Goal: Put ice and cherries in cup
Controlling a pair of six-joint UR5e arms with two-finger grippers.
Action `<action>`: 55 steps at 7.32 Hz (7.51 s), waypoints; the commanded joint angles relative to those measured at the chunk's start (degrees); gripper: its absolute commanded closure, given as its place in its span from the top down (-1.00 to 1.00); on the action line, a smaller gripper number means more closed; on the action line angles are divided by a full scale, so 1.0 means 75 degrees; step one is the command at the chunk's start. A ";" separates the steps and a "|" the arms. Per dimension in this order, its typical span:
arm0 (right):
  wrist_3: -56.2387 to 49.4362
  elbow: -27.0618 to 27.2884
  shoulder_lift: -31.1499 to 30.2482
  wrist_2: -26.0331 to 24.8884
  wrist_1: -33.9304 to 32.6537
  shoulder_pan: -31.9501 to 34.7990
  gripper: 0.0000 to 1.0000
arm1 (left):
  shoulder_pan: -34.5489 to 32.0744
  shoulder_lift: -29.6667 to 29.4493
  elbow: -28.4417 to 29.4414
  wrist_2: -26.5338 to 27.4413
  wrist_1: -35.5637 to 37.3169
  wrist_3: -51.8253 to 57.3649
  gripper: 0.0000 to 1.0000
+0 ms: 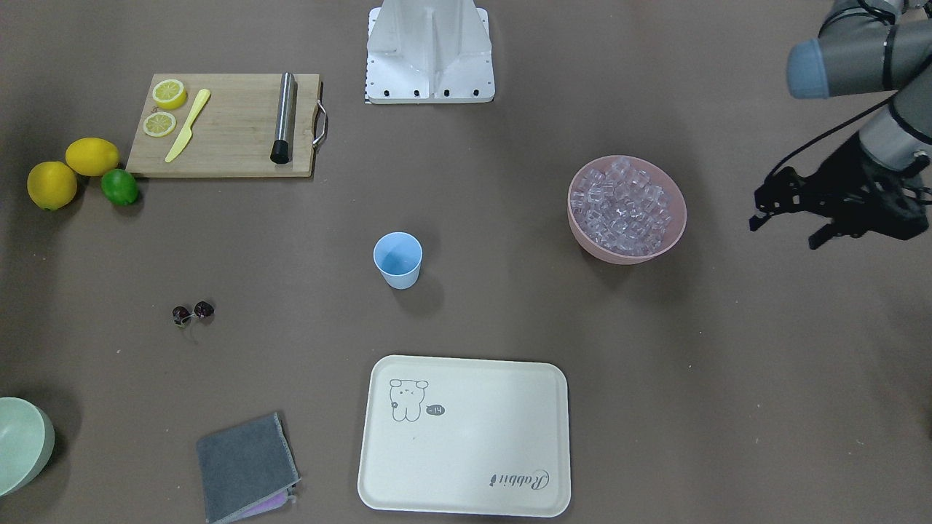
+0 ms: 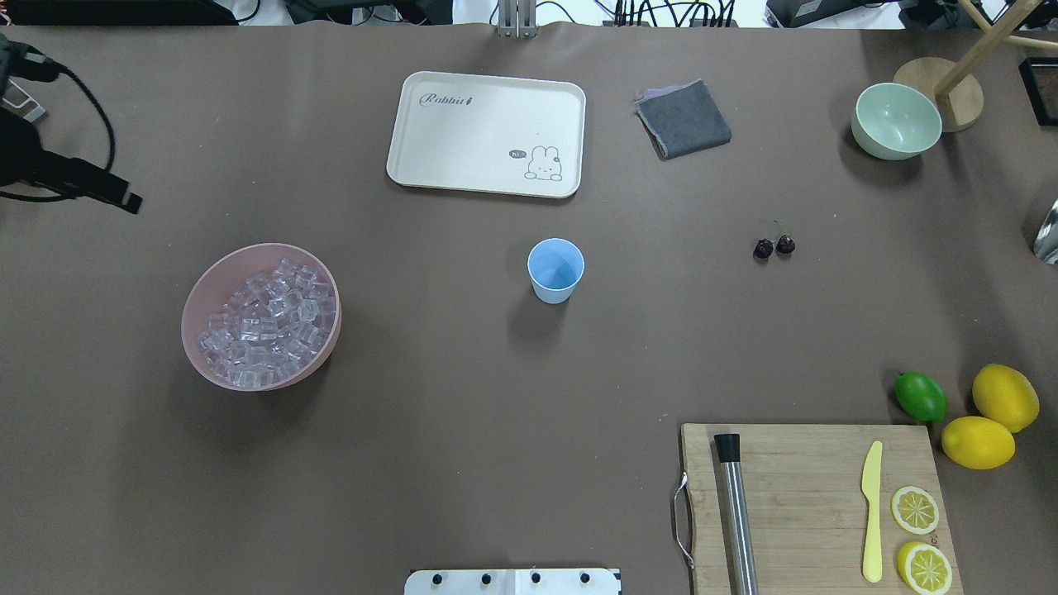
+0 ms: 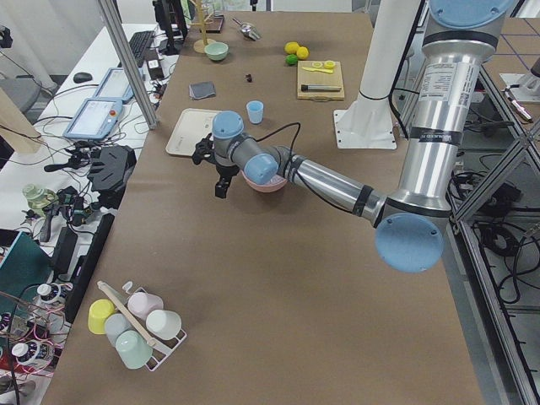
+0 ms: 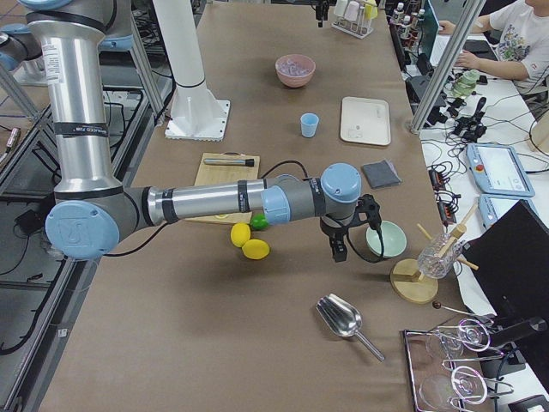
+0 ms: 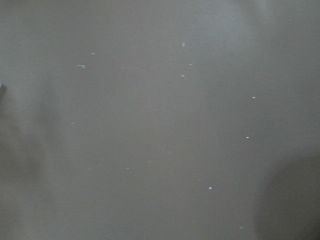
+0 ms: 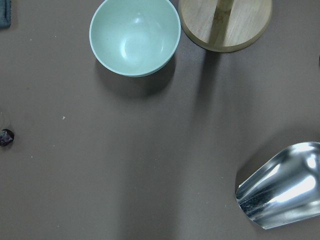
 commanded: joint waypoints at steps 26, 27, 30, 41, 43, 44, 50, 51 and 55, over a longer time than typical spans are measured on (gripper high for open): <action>0.0005 -0.0072 -0.0014 0.0010 -0.0001 -0.0012 1.00 | 0.2884 0.0407 -0.0809 0.1847 0.0489 -0.2242 -0.91; 0.0005 -0.0060 -0.0014 0.0010 -0.0001 -0.0012 1.00 | 0.2883 0.0407 -0.0821 0.1835 0.0489 -0.2242 -1.00; -0.0007 -0.0072 -0.0003 -0.0001 -0.0001 -0.0012 1.00 | 0.2485 -0.0221 -0.0963 0.1718 0.0606 -0.2218 -1.00; -0.0030 0.0022 -0.0225 -0.0084 0.0011 0.0129 1.00 | 0.4443 -0.5816 0.2776 0.3874 0.0818 -0.3953 -1.00; -0.0019 0.0057 -0.0225 -0.0084 0.0011 0.0129 1.00 | 0.4337 -0.5816 0.2916 0.3886 0.0806 -0.3929 -1.00; -0.0019 0.0057 -0.0225 -0.0084 0.0011 0.0117 1.00 | 0.4313 -0.5839 0.3068 0.3898 0.0585 -0.3918 -1.00; -0.0112 -0.0060 -0.0237 -0.0095 0.0010 0.0117 1.00 | 0.4243 -0.6133 0.3667 0.4296 0.0314 -0.3474 -0.30; -0.0112 -0.0025 -0.0295 -0.0084 0.0011 0.0117 1.00 | 0.4243 -0.6133 0.3667 0.4296 0.0314 -0.3460 0.34; -0.0089 0.0033 -0.0272 -0.0084 0.0011 0.0129 1.00 | 0.2947 -0.3893 0.1332 0.2357 0.0372 -0.3112 0.93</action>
